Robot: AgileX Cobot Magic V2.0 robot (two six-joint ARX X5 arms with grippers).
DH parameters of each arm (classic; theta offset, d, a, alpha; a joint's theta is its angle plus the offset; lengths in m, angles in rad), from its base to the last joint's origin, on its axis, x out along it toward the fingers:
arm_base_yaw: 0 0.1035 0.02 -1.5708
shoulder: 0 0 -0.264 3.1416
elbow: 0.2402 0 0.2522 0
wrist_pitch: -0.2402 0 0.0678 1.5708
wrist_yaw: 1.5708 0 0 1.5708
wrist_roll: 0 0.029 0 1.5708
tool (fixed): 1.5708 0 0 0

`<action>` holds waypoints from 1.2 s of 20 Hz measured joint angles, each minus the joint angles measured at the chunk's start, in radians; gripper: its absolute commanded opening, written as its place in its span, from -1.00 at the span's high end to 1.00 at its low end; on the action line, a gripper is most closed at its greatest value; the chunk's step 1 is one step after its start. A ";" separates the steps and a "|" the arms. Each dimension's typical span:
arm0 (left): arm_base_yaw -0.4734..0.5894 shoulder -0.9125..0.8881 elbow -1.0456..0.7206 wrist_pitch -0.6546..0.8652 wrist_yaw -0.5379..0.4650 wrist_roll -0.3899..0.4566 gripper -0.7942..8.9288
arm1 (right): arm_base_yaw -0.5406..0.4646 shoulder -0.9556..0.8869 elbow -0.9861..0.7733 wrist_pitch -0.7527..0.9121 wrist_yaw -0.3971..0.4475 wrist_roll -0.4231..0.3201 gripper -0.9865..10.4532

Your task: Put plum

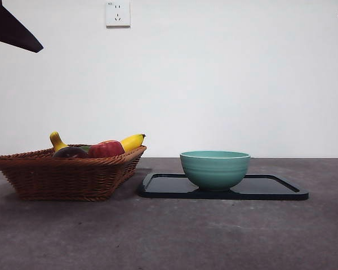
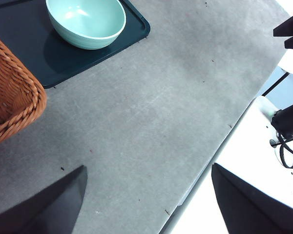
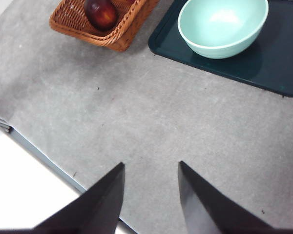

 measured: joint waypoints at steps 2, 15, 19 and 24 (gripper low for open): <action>0.000 0.000 0.000 0.000 0.000 0.000 0.01 | 0.000 0.000 0.000 0.001 0.000 0.021 0.52; 0.000 0.000 0.000 0.000 0.000 0.000 0.01 | -0.107 0.460 0.203 0.193 0.076 0.109 0.40; 0.000 0.000 0.000 0.000 0.000 0.000 0.01 | -0.137 0.713 0.346 0.193 0.082 0.053 0.40; 0.000 0.000 0.000 -0.002 0.000 0.000 0.01 | -0.137 0.950 0.468 0.226 0.102 0.006 0.40</action>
